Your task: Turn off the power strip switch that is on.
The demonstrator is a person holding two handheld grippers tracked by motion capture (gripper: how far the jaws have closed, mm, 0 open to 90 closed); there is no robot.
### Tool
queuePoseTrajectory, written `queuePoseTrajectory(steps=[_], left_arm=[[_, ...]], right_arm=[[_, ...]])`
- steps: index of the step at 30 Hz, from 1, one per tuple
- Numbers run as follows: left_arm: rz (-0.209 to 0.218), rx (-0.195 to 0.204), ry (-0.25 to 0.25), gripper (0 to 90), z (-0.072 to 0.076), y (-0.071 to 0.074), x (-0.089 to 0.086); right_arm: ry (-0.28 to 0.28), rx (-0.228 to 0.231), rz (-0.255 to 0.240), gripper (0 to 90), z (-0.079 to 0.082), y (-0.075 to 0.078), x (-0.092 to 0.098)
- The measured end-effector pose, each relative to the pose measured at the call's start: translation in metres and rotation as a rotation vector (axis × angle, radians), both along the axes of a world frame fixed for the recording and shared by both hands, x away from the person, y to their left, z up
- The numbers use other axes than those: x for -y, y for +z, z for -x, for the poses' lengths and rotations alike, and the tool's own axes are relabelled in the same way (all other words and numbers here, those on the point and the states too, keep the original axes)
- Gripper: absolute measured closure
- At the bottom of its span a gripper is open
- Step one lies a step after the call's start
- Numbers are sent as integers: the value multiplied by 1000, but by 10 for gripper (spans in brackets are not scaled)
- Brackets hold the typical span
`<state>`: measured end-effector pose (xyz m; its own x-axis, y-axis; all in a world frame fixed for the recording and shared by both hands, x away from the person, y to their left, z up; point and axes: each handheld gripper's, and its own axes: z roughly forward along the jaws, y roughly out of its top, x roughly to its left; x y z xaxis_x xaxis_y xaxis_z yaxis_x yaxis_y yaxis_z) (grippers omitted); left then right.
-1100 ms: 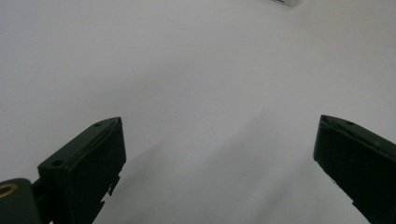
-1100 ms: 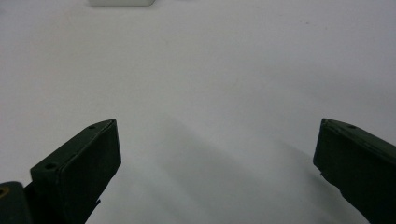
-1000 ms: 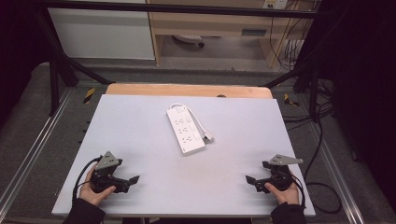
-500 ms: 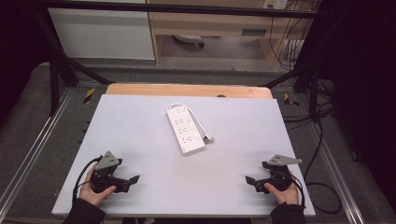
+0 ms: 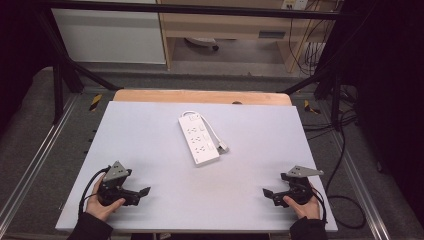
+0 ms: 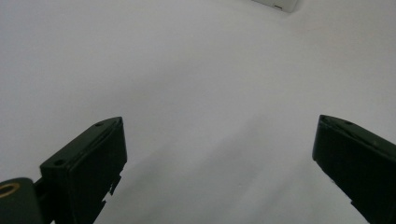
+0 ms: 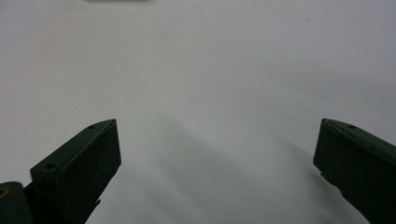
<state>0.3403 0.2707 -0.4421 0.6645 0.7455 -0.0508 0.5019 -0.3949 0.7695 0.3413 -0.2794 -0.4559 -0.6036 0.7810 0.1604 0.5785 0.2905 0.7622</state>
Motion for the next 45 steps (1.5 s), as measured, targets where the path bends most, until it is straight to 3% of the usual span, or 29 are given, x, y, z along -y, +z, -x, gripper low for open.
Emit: queuePoseTrajectory(steps=[45], left_arm=[[-24,17,-7,32,-9,20,22]], right_arm=[[-1,-14,7,13,0,-1,-1]])
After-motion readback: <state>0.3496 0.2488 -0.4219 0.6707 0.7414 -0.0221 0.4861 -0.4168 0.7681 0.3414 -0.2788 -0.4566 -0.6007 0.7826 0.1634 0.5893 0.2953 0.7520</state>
